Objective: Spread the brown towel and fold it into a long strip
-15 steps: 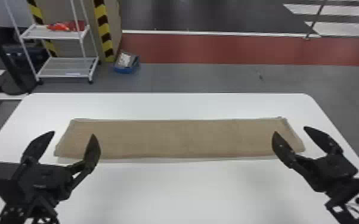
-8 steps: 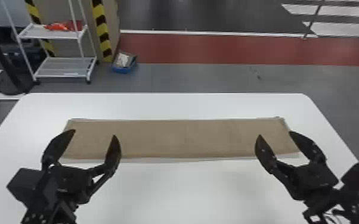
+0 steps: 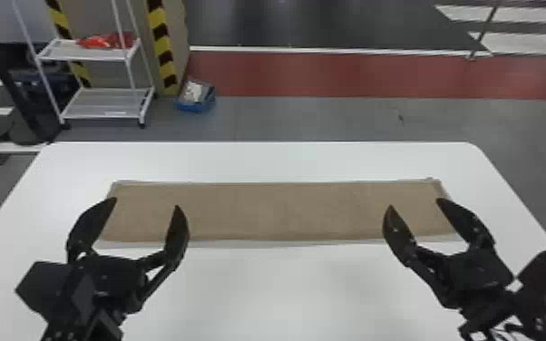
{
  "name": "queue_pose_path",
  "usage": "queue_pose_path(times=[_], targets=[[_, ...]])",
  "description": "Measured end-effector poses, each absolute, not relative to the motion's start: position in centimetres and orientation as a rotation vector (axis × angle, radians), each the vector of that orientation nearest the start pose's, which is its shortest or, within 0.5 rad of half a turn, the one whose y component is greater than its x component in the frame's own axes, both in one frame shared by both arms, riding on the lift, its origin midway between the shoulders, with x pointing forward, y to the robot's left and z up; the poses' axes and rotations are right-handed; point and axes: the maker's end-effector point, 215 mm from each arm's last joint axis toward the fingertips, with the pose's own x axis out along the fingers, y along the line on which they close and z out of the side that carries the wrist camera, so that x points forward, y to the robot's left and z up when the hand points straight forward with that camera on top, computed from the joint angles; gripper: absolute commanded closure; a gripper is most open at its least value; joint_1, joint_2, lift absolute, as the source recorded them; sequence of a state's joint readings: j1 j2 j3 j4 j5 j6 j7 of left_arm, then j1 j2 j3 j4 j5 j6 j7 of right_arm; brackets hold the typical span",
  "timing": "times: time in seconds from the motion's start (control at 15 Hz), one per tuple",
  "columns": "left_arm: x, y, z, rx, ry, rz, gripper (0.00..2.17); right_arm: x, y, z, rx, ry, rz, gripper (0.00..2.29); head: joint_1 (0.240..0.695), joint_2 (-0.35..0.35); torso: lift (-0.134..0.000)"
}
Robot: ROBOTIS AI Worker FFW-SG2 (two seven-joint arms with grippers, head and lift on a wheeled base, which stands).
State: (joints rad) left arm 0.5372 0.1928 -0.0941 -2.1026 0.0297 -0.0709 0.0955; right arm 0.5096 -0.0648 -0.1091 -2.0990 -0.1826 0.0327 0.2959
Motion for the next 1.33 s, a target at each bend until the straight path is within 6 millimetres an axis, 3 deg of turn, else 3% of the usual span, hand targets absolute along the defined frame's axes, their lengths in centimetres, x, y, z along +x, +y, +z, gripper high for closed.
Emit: queue_pose_path(times=[0.73, 1.33], targets=[[43.7, 22.8, -30.4, 0.091, -0.059, -0.051, 0.06, 43.4, -22.8, -31.4, 0.087, -0.006, 0.227, 0.13, 0.695, -0.001, -0.123], [43.6, 22.9, -30.4, 0.090, -0.060, -0.047, 0.06, 43.4, -23.0, -31.8, 0.090, 0.000, 0.224, 0.13, 0.695, 0.000, -0.123]])
